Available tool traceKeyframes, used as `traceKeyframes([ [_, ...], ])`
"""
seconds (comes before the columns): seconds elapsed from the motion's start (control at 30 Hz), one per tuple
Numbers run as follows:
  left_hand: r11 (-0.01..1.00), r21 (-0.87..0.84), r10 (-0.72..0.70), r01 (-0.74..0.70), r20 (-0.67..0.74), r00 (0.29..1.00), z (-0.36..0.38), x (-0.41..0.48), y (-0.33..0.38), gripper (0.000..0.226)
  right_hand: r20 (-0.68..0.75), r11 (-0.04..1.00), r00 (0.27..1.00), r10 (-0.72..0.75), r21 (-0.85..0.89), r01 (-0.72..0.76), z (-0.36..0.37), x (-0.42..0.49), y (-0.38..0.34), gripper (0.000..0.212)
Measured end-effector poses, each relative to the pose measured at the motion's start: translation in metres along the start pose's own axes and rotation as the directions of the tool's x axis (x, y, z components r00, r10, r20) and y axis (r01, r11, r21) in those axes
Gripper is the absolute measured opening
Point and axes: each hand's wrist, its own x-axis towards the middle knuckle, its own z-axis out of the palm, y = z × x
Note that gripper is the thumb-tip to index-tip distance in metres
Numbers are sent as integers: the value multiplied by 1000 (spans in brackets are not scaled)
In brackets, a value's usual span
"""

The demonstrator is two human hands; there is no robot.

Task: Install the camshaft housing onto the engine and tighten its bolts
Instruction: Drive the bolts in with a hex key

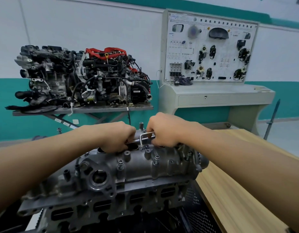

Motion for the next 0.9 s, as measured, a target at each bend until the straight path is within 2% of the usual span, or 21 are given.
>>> traceKeyframes([
  [0.07, 1000, -2, -31, 31, -27, 999, 3, -1, -3, 18, 7, 999, 1000, 11, -48, -11, 2, 5, -1, 6],
  [0.17, 998, -5, -71, 70, -48, 996, 3, -1, -5, 15, 19, 995, 1000, 5, -101, -3, 10, 9, -4, 25],
  [0.3, 996, 53, -66, 71, -98, 993, -3, -6, -5, 8, -9, 995, 1000, -22, -100, 21, 11, 8, -5, 24],
  [0.43, 999, -8, -44, 43, -326, 944, -37, -16, -15, 7, -101, 997, 994, 35, 72, -28, -21, -3, 11, 26],
  [0.53, 993, -109, 1, -54, -438, 899, -61, -16, 0, 9, -174, 992, 981, 92, 107, -74, -52, -29, 31, 26],
  [0.63, 963, -215, 47, -162, -455, 889, -70, -8, 41, 9, -146, 980, 977, 158, 146, -137, -65, -78, 60, 26],
  [0.7, 945, -226, 109, -237, -466, 878, -71, -1, 84, 9, -114, 967, 968, 223, 150, -205, -61, -122, 81, 27],
  [0.8, 906, -205, 256, -371, -432, 865, -59, 10, 162, 9, -3, 937, 947, 320, 148, -316, -37, -195, 110, 20],
  [0.9, 869, -194, 364, -455, -372, 854, -29, 22, 251, 11, 118, 892, 897, 427, 108, -439, -5, -268, 138, 9],
])
